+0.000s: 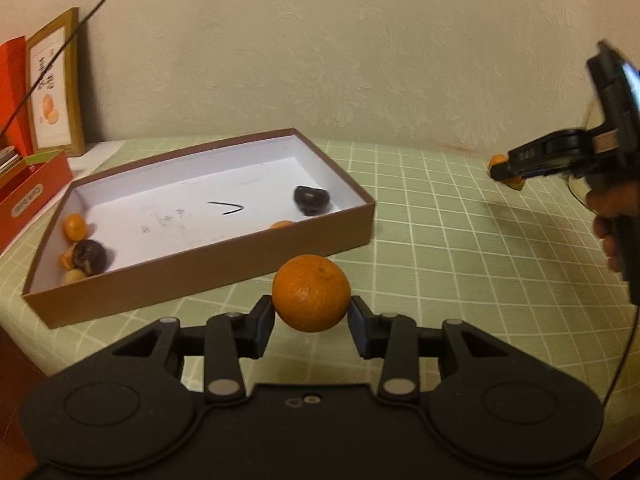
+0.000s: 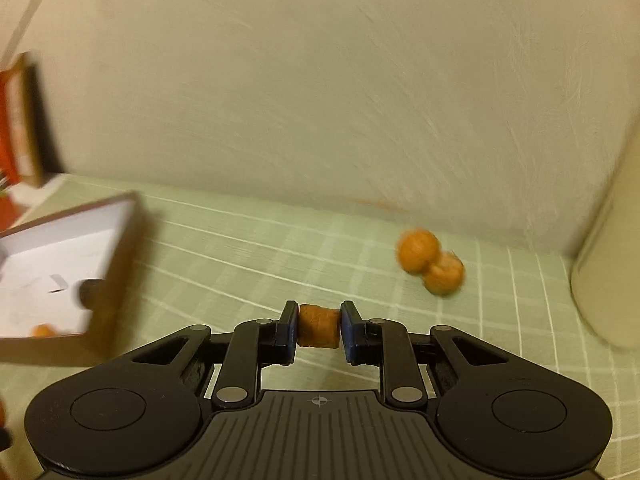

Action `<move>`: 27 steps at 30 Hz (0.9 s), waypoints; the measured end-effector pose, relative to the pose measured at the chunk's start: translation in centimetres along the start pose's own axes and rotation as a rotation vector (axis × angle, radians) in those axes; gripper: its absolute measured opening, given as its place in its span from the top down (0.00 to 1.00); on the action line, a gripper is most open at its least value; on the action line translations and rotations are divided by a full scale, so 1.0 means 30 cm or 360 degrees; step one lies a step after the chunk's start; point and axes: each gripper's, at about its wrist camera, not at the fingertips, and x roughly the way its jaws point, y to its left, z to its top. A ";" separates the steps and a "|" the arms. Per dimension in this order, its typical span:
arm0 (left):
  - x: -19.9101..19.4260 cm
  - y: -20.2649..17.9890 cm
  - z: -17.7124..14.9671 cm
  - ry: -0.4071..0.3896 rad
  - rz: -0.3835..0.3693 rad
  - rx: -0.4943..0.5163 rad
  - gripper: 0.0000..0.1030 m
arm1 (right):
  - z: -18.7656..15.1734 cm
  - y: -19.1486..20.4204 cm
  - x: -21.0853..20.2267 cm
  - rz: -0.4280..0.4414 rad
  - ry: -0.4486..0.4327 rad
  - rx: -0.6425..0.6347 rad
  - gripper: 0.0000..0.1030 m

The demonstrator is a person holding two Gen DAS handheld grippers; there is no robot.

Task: Organize fruits
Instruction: 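Grasp the small brown cube piece with the right tool while the left holds the orange, then carry the orange and brown piece into the white box and open both tools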

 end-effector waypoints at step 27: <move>-0.135 0.342 -0.063 -0.0069 0.0218 -0.0232 0.70 | -0.123 0.506 -0.249 0.0342 0.0015 -0.0401 0.78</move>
